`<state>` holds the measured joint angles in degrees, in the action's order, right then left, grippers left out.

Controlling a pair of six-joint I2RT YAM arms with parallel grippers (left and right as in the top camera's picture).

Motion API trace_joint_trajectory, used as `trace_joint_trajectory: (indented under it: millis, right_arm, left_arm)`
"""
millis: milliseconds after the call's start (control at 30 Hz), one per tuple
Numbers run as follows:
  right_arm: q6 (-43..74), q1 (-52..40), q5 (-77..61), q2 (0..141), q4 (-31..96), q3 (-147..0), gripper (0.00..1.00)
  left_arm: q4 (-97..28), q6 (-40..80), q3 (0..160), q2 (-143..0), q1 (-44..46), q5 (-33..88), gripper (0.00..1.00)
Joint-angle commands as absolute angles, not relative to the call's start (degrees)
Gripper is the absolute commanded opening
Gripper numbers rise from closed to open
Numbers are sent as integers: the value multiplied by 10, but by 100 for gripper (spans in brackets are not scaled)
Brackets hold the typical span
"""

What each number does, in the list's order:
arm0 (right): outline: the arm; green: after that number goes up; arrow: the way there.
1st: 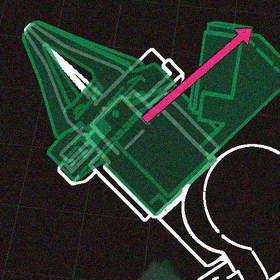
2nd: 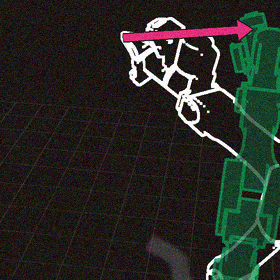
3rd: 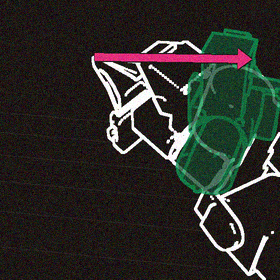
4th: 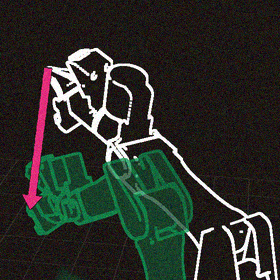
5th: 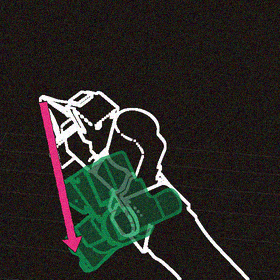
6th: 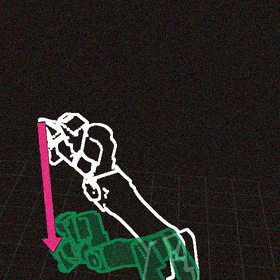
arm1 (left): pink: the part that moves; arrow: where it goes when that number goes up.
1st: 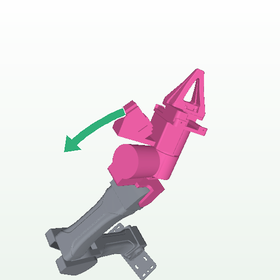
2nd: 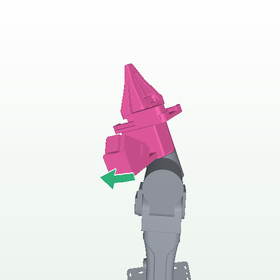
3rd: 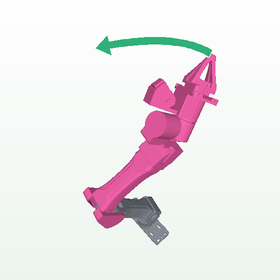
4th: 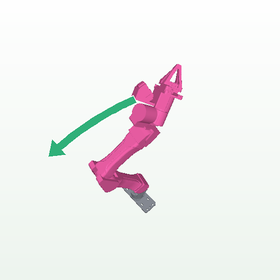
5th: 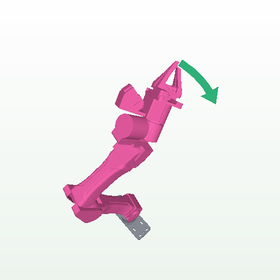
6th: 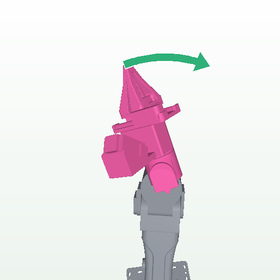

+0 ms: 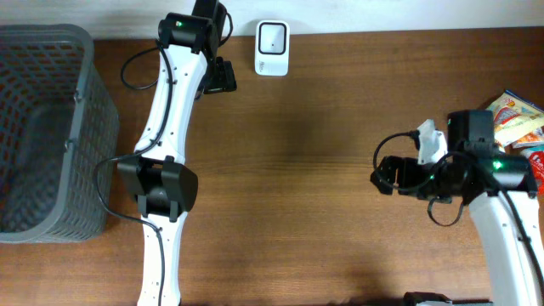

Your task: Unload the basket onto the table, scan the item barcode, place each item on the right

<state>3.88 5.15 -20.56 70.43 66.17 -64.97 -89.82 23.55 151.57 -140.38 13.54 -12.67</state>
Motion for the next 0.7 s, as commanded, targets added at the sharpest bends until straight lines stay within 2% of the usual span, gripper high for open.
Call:
trace_joint_trajectory:
  millis: [0, 33, 100, 167, 333, 433, 533, 600, 667]
  right_arm:
    - [32, -1, -212, 578, 509, -544, 99]
    - [32, -23, -212, 495, 414, -468, 98]
    - [32, -34, -212, 370, 336, -353, 98]
    - [32, -34, -209, 319, 297, -279, 98]
    - [34, -34, -224, 204, 81, -110, 98]
    - [34, -34, -176, 103, 55, -94, 98]
    - [34, -34, -128, 62, 37, -70, 98]
    - [34, -34, -121, 33, -39, -24, 98]
    - [34, -34, -111, 16, -61, -3, 98]
  left_arm:
    - [-898, 230, 1517, -1402, 139, -127, 99]
    - [-898, 230, 1517, -1402, 139, -127, 99]
    - [-898, 230, 1517, -1402, 139, -127, 99]
    - [-898, 230, 1517, -1402, 139, -127, 99]
    - [-898, 230, 1517, -1402, 139, -127, 99]
    - [-898, 230, 1517, -1402, 139, -127, 99]
    - [-898, 230, 1517, -1402, 139, -127, 99]
    - [-898, 230, 1517, -1402, 139, -127, 99]
    - [-898, 230, 1517, -1402, 139, -127, 99]
